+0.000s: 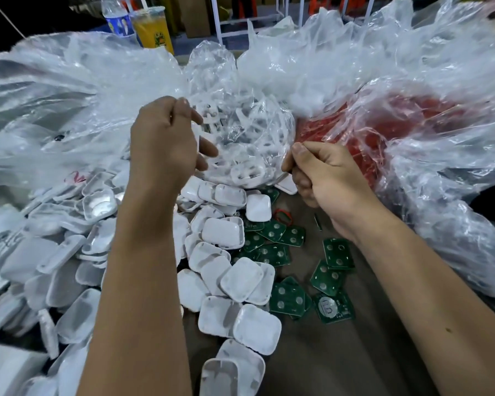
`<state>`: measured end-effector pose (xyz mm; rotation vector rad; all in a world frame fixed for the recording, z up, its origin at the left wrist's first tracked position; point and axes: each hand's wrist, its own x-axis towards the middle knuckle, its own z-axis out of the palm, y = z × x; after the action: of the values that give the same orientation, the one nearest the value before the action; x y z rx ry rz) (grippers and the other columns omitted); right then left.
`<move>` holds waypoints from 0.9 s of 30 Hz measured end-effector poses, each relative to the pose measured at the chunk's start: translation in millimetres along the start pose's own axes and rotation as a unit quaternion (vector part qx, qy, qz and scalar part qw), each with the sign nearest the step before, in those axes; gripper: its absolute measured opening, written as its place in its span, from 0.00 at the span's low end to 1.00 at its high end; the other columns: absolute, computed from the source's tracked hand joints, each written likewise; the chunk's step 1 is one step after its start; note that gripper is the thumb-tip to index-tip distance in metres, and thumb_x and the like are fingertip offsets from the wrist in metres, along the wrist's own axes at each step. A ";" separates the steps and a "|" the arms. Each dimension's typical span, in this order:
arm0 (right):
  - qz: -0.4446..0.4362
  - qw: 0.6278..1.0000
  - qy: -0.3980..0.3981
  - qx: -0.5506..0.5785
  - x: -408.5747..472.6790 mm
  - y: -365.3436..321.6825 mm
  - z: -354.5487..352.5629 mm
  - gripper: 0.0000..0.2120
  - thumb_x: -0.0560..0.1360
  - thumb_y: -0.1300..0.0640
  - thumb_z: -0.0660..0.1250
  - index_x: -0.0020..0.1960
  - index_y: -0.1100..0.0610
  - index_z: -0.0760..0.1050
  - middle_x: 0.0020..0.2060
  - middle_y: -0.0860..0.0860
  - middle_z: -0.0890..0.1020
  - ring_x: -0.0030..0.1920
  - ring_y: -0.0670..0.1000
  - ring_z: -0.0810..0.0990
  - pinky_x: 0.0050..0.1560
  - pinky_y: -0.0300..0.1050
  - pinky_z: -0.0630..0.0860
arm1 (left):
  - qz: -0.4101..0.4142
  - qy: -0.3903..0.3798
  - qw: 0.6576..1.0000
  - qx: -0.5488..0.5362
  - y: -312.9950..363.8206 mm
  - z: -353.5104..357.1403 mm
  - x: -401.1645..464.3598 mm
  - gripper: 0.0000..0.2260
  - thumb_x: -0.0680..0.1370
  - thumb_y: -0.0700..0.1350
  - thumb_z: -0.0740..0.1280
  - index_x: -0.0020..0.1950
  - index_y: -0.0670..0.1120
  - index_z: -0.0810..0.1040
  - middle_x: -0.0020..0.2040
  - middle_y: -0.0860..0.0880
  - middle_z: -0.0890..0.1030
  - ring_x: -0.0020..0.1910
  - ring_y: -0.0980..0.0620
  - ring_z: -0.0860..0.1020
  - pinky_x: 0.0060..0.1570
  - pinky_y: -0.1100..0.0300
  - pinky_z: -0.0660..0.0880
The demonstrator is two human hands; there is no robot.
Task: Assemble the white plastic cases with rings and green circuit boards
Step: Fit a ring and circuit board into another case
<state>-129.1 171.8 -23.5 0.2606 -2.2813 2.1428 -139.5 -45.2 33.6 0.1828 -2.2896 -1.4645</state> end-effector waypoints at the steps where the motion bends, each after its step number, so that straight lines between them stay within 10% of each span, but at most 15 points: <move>1: 0.003 1.000 0.000 -0.004 -0.5 0.3 0.8 0.19 0.88 0.54 0.59 0.42 0.54 0.81 0.27 0.50 0.67 0.27 0.49 0.60 0.25 0.40 0.56 | -0.019 -0.009 0.999 -0.037 1.5 -1.2 -0.9 0.16 0.88 0.48 0.54 0.49 0.43 0.77 0.29 0.48 0.83 0.21 0.53 0.72 0.21 0.65 0.66; 10: 0.080 0.984 -0.079 0.141 -4.1 -9.7 -1.9 0.18 0.87 0.53 0.60 0.47 0.60 0.83 0.33 0.48 0.66 0.31 0.48 0.58 0.25 0.40 0.54 | -0.032 -0.182 0.958 -0.219 18.7 5.7 -17.1 0.13 0.87 0.39 0.55 0.59 0.45 0.80 0.47 0.45 0.86 0.42 0.47 0.83 0.35 0.59 0.74; 16: 0.097 0.976 -0.107 0.164 -3.6 -12.5 -1.0 0.15 0.83 0.69 0.57 0.57 0.67 0.82 0.35 0.51 0.74 0.32 0.45 0.67 0.26 0.38 0.61 | -0.082 -0.255 0.915 -0.304 11.6 10.0 -35.5 0.13 0.87 0.37 0.56 0.64 0.35 0.78 0.46 0.40 0.82 0.42 0.41 0.85 0.40 0.58 0.82; 27: 0.057 0.997 -0.057 0.010 -7.0 -12.4 -4.9 0.05 0.74 0.65 0.76 0.46 0.56 0.88 0.39 0.56 0.82 0.36 0.55 0.68 0.29 0.39 0.61 | -0.045 -0.142 0.973 -0.179 -5.7 22.6 -45.9 0.09 0.85 0.38 0.62 0.58 0.45 0.82 0.36 0.46 0.83 0.27 0.45 0.82 0.24 0.61 0.73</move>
<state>-121.3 176.8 -11.6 0.2665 -2.3923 2.2618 -107.8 -13.8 7.9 -0.0330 -2.1982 -2.0345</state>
